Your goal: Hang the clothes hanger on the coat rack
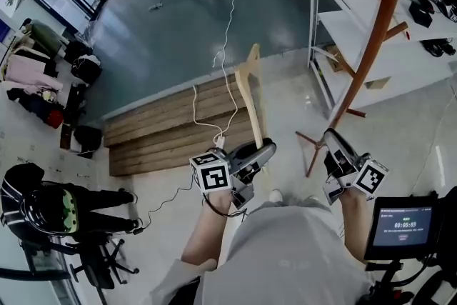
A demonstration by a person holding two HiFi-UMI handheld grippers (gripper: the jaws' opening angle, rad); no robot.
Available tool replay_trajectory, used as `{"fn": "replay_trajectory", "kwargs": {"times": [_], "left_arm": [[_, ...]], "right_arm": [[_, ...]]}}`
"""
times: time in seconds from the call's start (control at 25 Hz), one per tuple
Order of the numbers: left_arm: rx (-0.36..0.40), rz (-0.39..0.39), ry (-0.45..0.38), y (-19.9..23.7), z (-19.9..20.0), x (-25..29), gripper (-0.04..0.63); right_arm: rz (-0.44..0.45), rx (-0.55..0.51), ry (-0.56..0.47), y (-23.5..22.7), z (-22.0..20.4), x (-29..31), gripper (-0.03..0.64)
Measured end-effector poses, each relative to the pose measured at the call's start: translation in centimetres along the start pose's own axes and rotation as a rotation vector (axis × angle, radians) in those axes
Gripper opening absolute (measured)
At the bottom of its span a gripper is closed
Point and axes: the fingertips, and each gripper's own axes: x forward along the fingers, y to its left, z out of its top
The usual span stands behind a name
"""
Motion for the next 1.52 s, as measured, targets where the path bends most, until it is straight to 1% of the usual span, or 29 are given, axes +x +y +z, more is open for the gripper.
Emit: {"fn": "replay_trajectory", "kwargs": {"times": [0.2,0.28,0.44,0.56,0.64,0.72,0.8,0.88,0.96,1.04,1.12,1.32,1.44,1.52], "left_arm": [[0.032,0.006,0.025,0.2,2.3,2.7,0.104],[0.069,0.0,0.028,-0.1,3.7,3.7,0.104],[0.156,-0.019,0.047,-1.4,6.3,6.5,0.104],[0.225,-0.027,0.072,-3.2,8.0,9.3,0.104],[0.251,-0.034,0.074,-4.0,9.1,10.4,0.104],[0.281,-0.045,0.069,-4.6,10.2,10.8,0.104],[0.318,-0.06,0.067,-5.5,11.0,11.7,0.104],[0.332,-0.076,0.065,-6.5,11.7,13.2,0.104],[0.336,-0.085,0.067,-7.4,12.3,14.1,0.104],[0.352,-0.077,0.077,-8.1,12.9,14.6,0.104],[0.383,-0.051,0.086,-8.8,13.6,15.5,0.104],[0.474,0.016,0.08,-10.5,14.8,17.2,0.104],[0.505,0.033,0.081,-11.2,15.0,17.5,0.104],[0.523,0.044,0.078,-11.3,15.2,17.7,0.104]], "right_arm": [[-0.016,-0.016,-0.006,-0.8,2.3,-0.3,0.097],[0.001,-0.024,-0.026,-0.9,3.3,-0.3,0.097],[-0.029,-0.015,-0.056,-2.5,5.1,-0.9,0.097],[-0.018,-0.02,-0.075,-2.9,7.0,-1.4,0.097],[-0.006,-0.026,-0.089,-2.7,7.9,-1.2,0.097],[-0.014,-0.027,-0.101,-2.7,8.0,-0.8,0.097],[0.007,-0.034,-0.111,-2.5,8.8,-0.5,0.097],[0.026,-0.041,-0.117,-2.3,10.1,-0.5,0.097],[0.009,-0.039,-0.121,-2.3,11.0,-0.5,0.097],[-0.02,-0.03,-0.125,-2.2,11.8,-0.4,0.097],[-0.025,-0.029,-0.129,-1.8,12.9,-0.4,0.097],[-0.024,-0.041,-0.147,-1.1,14.6,-0.5,0.097],[-0.014,-0.049,-0.155,-0.6,14.8,-0.3,0.097],[0.011,-0.065,-0.156,0.1,15.1,0.0,0.097]]}}
